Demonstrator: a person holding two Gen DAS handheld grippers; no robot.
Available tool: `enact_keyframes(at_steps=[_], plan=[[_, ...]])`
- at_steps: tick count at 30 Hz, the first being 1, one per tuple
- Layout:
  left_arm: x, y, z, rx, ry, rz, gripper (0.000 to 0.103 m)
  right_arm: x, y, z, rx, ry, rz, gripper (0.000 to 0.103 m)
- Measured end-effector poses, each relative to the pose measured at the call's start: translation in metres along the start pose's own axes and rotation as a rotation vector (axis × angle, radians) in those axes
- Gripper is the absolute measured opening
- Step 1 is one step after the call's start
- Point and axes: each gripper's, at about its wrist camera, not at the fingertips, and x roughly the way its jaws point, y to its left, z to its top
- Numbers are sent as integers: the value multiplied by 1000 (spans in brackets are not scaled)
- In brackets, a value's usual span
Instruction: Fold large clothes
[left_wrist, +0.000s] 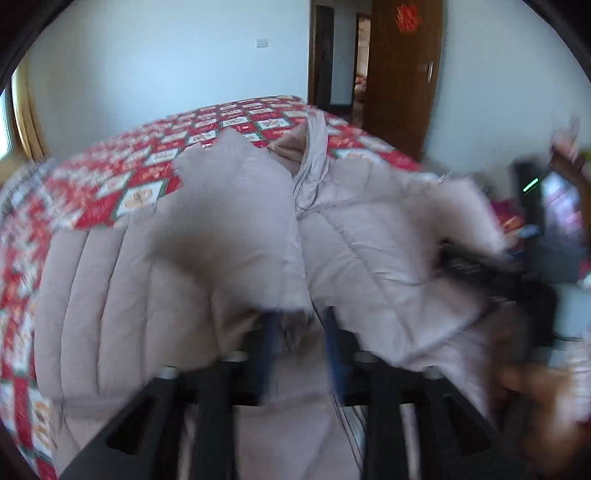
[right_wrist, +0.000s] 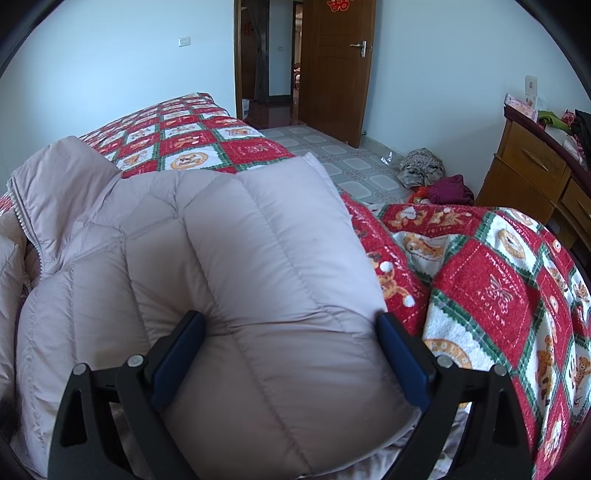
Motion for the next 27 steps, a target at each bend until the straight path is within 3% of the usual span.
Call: enact_keyframes(at_steps=[1, 2, 3, 5, 8, 9, 11, 12, 14, 17, 20, 23, 25, 26, 27], plan=[[-16, 13, -4, -45, -39, -6, 80, 0, 0, 0, 0, 0, 0, 97], [-32, 28, -10, -98, -99, 24, 96, 0, 0, 0, 0, 0, 1, 97], [-45, 43, -16, -148, -157, 73, 96, 0, 0, 0, 1, -1, 2, 97], [-55, 72, -27, -230, -197, 185, 96, 0, 0, 0, 3, -3, 2, 97], [-37, 110, -42, -311, -129, 400, 96, -8, 1, -1, 7, -31, -13, 97], [-25, 122, -50, -346, -81, 433, 96, -14, 1, -1, 6, -49, -13, 97], [-11, 143, -60, -457, -7, 338, 96, -27, 2, -2, -9, -86, 25, 97], [-12, 145, -61, -480, -28, 327, 96, -37, 5, -2, -29, -108, 49, 96], [-10, 139, -60, -467, -31, 341, 96, -61, 14, -2, -68, -166, 100, 96], [-7, 132, -58, -435, -7, 377, 97, -95, 36, 2, -115, -236, 244, 97], [-11, 132, -58, -439, -8, 371, 98, -98, 65, 13, -143, -177, 352, 100], [-13, 148, -60, -455, -20, 349, 98, -68, 84, 15, -133, -61, 292, 100], [-13, 147, -61, -459, -24, 344, 98, -41, 92, 7, -149, 36, 278, 93], [-13, 146, -60, -458, -25, 342, 99, -30, 95, 1, -157, 79, 313, 71], [-12, 146, -60, -456, -24, 342, 100, -27, 94, -4, -160, 76, 327, 64]])
